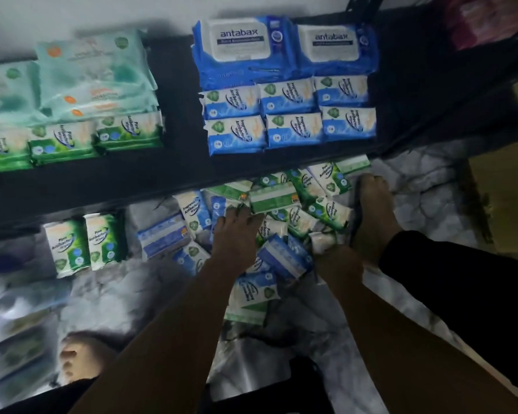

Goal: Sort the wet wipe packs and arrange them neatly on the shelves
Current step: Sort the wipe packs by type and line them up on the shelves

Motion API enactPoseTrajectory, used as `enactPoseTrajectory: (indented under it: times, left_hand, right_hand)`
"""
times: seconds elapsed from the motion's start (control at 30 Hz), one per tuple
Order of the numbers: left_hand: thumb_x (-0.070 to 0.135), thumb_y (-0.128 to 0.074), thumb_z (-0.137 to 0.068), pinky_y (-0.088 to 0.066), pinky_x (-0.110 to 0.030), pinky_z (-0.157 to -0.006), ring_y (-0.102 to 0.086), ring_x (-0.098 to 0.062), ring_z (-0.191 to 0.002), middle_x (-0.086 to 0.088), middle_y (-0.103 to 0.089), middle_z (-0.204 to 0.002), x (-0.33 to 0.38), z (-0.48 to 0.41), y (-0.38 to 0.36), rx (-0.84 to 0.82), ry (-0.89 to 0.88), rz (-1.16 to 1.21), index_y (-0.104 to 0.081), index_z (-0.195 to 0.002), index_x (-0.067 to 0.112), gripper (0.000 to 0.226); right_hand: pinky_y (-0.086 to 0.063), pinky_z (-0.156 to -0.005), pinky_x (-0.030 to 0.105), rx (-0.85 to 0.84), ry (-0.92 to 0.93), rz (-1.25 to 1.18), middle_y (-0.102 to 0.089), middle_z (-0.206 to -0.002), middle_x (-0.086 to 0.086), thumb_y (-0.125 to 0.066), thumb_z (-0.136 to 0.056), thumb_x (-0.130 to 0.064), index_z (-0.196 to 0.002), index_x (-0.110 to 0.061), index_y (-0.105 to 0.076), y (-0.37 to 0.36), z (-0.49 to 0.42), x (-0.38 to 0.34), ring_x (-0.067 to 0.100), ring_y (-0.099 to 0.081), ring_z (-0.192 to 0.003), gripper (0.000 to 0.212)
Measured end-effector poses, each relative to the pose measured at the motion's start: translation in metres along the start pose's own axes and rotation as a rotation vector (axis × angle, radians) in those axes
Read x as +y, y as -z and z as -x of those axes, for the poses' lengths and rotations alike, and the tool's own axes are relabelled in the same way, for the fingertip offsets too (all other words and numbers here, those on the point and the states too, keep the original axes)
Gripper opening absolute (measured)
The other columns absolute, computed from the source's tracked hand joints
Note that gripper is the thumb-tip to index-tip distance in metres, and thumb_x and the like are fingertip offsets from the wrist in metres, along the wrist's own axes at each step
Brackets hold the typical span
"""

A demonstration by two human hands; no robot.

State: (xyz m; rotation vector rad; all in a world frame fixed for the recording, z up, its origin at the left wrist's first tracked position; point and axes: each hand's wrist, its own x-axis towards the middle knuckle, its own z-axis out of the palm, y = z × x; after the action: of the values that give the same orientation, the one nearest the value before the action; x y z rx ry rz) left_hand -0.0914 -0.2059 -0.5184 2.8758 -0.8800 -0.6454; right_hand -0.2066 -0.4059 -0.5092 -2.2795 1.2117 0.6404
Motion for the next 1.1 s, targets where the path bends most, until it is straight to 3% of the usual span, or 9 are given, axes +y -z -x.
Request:
enactPoseTrajectory:
  times: [0.17,0.3,0.4,0.57,0.7,0.83,0.9,0.97,1.1]
  left_hand:
    - [0.032,-0.070,-0.083,-0.037,-0.052,-0.102,-0.039,-0.035,-0.130,-0.009,-0.047,-0.142,0.004,-0.002,-0.004,0.024,-0.004,-0.019,-0.047,-0.142,0.024,0.064]
    - [0.046,-0.064,-0.091,-0.033,-0.049,-0.107,-0.038,-0.030,-0.136,-0.005,-0.046,-0.146,0.004,0.003,-0.003,0.031,0.033,0.044,-0.045,-0.144,0.019,0.062]
    - [0.045,-0.066,-0.089,-0.036,-0.042,-0.103,-0.053,-0.027,-0.126,-0.004,-0.058,-0.133,0.003,0.015,0.004,0.022,0.109,0.151,-0.047,-0.141,0.020,0.060]
    - [0.028,-0.074,-0.083,-0.052,-0.040,-0.077,-0.066,-0.036,-0.099,-0.012,-0.067,-0.105,0.001,0.045,0.023,0.024,0.375,0.569,-0.047,-0.117,0.015,0.045]
    - [0.023,-0.082,-0.080,-0.047,-0.027,-0.074,-0.062,-0.017,-0.099,0.005,-0.064,-0.114,-0.008,0.071,0.030,0.027,0.425,0.850,-0.049,-0.129,0.025,0.059]
    - [0.012,-0.069,-0.090,-0.052,-0.027,-0.074,-0.069,-0.021,-0.098,0.005,-0.071,-0.107,-0.018,0.103,0.036,0.105,0.460,1.061,-0.062,-0.126,0.019,0.038]
    - [0.014,-0.061,-0.095,-0.058,-0.034,-0.080,-0.069,-0.018,-0.091,0.000,-0.073,-0.107,-0.023,0.117,0.042,0.104,0.520,1.128,-0.063,-0.124,0.021,0.030]
    - [0.012,-0.058,-0.096,-0.054,-0.024,-0.071,-0.066,-0.010,-0.083,0.000,-0.071,-0.103,-0.029,0.134,0.050,0.119,0.548,1.137,-0.065,-0.120,0.019,0.026]
    - [0.003,-0.068,-0.088,-0.048,-0.011,-0.058,-0.070,-0.013,-0.084,0.005,-0.073,-0.097,-0.047,0.170,0.059,0.183,0.554,1.142,-0.063,-0.123,0.017,0.038]
  right_hand:
    - [-0.051,-0.074,0.033,0.033,-0.101,-0.003,-0.073,-0.103,0.017,-0.072,-0.085,-0.031,-0.099,-0.004,-0.075,-0.004,-0.004,0.004,0.035,-0.069,-0.101,0.030]
    - [-0.046,-0.065,0.030,0.081,-0.099,-0.020,-0.073,-0.098,0.016,-0.076,-0.080,-0.032,-0.097,-0.006,-0.073,-0.003,-0.003,0.005,0.036,-0.070,-0.096,0.031]
    - [-0.048,-0.069,0.031,0.125,-0.054,-0.025,-0.071,-0.103,0.017,-0.072,-0.083,-0.035,-0.104,-0.004,-0.070,-0.001,-0.001,0.006,0.036,-0.069,-0.099,0.037]
    - [-0.049,-0.073,0.034,0.134,-0.028,-0.015,-0.068,-0.109,0.017,-0.071,-0.085,-0.034,-0.109,-0.009,-0.068,0.013,0.014,0.004,0.037,-0.067,-0.104,0.035]
    - [-0.051,-0.069,0.041,0.248,0.083,-0.130,-0.066,-0.097,0.023,-0.067,-0.085,-0.020,-0.103,-0.009,-0.062,0.024,0.037,-0.005,0.043,-0.065,-0.090,0.022]
    - [-0.042,-0.065,0.033,0.334,0.210,-0.315,-0.067,-0.101,0.017,-0.067,-0.088,-0.014,-0.119,-0.015,-0.060,0.032,0.072,-0.032,0.039,-0.062,-0.086,0.032]
    - [-0.045,-0.067,0.034,0.299,0.263,-0.403,-0.066,-0.107,0.016,-0.064,-0.091,-0.015,-0.136,-0.020,-0.050,0.033,0.092,-0.047,0.038,-0.062,-0.090,0.048]
    - [-0.052,-0.069,0.038,0.183,0.301,-0.460,-0.066,-0.107,0.014,-0.060,-0.092,-0.017,-0.145,-0.032,-0.035,0.030,0.114,-0.057,0.036,-0.063,-0.088,0.061]
    - [-0.046,-0.046,0.032,-0.056,0.421,-0.514,-0.065,-0.090,0.008,-0.054,-0.098,-0.018,-0.147,-0.051,-0.022,0.018,0.154,-0.069,0.014,-0.057,-0.050,0.067]
